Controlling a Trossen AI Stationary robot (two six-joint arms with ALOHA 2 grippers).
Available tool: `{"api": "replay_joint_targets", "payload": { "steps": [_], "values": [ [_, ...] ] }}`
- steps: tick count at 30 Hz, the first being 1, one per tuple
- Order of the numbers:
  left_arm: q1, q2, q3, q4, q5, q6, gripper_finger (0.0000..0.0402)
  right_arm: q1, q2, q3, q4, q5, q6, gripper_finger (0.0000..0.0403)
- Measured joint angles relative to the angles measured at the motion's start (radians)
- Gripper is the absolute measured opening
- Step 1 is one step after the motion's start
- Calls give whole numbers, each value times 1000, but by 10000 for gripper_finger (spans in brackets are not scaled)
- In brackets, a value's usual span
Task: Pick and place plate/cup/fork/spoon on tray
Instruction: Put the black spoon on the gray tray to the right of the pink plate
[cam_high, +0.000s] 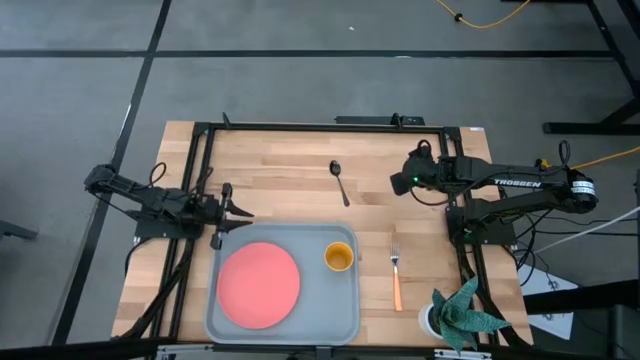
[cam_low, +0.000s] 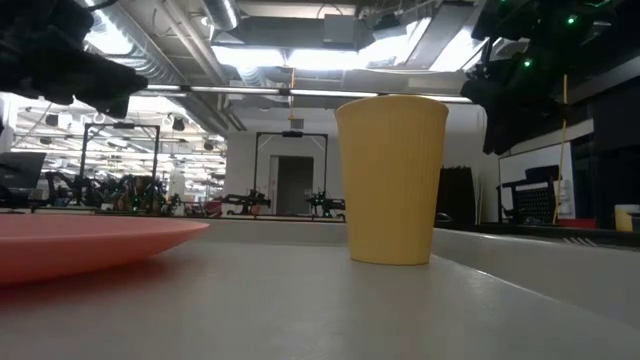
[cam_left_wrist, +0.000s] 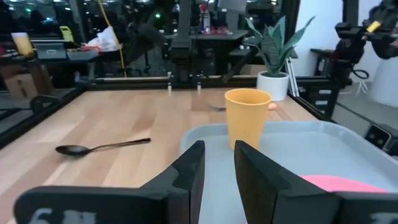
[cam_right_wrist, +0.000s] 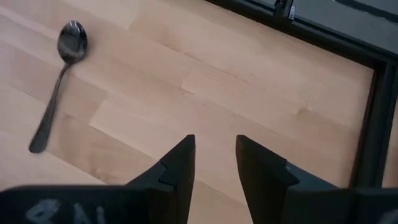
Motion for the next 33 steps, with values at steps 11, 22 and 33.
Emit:
{"api": "replay_joint_targets", "payload": {
  "steps": [11,22,33],
  "values": [
    [0,4,0,-1,5,3,80,0,99,0,589,-209,-147,121],
    [0,4,0,-2,5,1,80,-1,520,118,788,-366,-146,121],
    [0,4,0,-2,4,2,80,4,836,469,384,-261,-132,121]
  ]
}}
